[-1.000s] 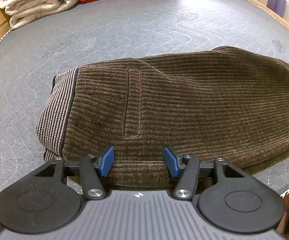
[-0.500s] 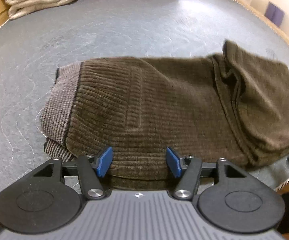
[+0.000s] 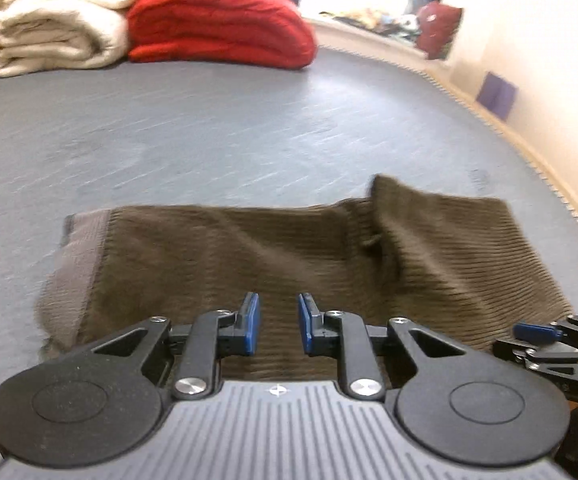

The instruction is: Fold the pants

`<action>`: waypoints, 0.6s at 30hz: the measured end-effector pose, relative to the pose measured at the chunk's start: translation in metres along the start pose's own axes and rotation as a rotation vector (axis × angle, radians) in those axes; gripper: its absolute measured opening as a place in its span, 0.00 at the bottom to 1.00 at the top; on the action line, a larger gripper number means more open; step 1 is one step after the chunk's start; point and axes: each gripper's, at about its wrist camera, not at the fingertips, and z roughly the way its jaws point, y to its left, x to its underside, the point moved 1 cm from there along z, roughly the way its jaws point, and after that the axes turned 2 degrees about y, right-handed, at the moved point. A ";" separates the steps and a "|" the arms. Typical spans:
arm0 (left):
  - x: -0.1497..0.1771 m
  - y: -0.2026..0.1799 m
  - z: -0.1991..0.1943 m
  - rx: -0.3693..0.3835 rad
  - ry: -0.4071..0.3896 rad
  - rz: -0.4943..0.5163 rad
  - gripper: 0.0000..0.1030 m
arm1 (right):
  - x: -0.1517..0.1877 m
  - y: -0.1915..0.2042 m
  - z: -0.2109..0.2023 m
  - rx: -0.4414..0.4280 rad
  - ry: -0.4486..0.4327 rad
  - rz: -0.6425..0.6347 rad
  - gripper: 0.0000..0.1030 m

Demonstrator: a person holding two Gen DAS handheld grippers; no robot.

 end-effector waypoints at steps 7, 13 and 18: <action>-0.033 -0.028 0.037 0.215 0.034 -0.093 0.36 | -0.015 0.019 -0.025 -0.161 -0.201 0.014 0.46; -0.065 -0.035 0.114 0.211 0.100 -0.219 0.57 | -0.004 0.042 0.010 -0.318 -0.011 -0.026 0.46; -0.067 -0.023 0.161 0.239 0.191 -0.364 0.59 | -0.003 0.033 0.006 -0.368 0.011 -0.034 0.47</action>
